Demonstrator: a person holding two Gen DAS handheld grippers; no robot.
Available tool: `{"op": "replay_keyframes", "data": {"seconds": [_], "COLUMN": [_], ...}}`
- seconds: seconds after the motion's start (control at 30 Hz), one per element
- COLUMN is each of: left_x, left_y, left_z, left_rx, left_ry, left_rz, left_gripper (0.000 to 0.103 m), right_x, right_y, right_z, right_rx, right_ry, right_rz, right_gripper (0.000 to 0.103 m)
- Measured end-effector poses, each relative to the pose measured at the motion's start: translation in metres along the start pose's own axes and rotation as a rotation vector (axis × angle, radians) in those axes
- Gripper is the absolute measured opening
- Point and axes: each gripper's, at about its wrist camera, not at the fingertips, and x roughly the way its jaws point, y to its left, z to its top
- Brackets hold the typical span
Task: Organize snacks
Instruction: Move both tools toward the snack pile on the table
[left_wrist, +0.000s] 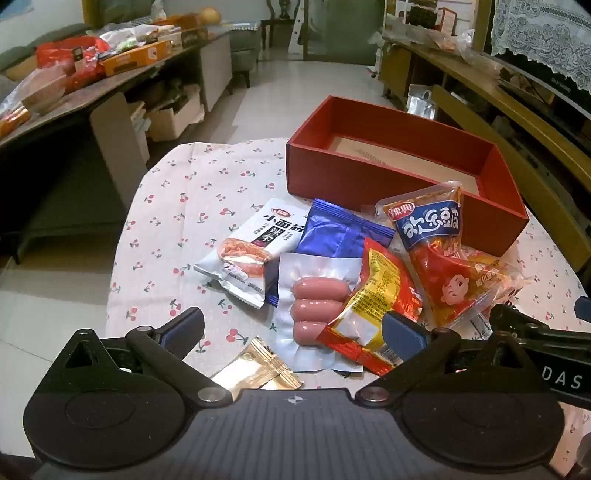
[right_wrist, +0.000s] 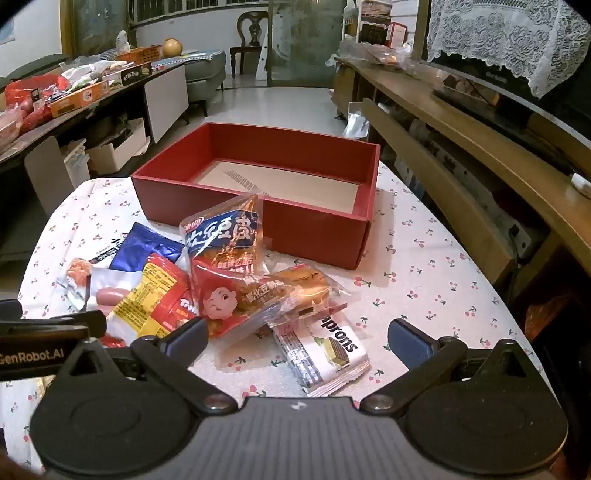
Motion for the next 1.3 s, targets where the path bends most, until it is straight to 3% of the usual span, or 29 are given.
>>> {"op": "replay_keyframes", "data": {"seconds": [1.3], "left_x": [-0.002], "left_y": [0.008], "left_z": [-0.003], "left_rx": [-0.013], "left_ry": [0.005], "left_rz": [0.011], "left_gripper": [0.103], "right_x": [0.007], "right_y": [0.011], "right_z": [0.000], "right_rx": [-0.028], "right_ry": [0.016], "right_rz": [-0.005], "right_gripper": [0.103]}}
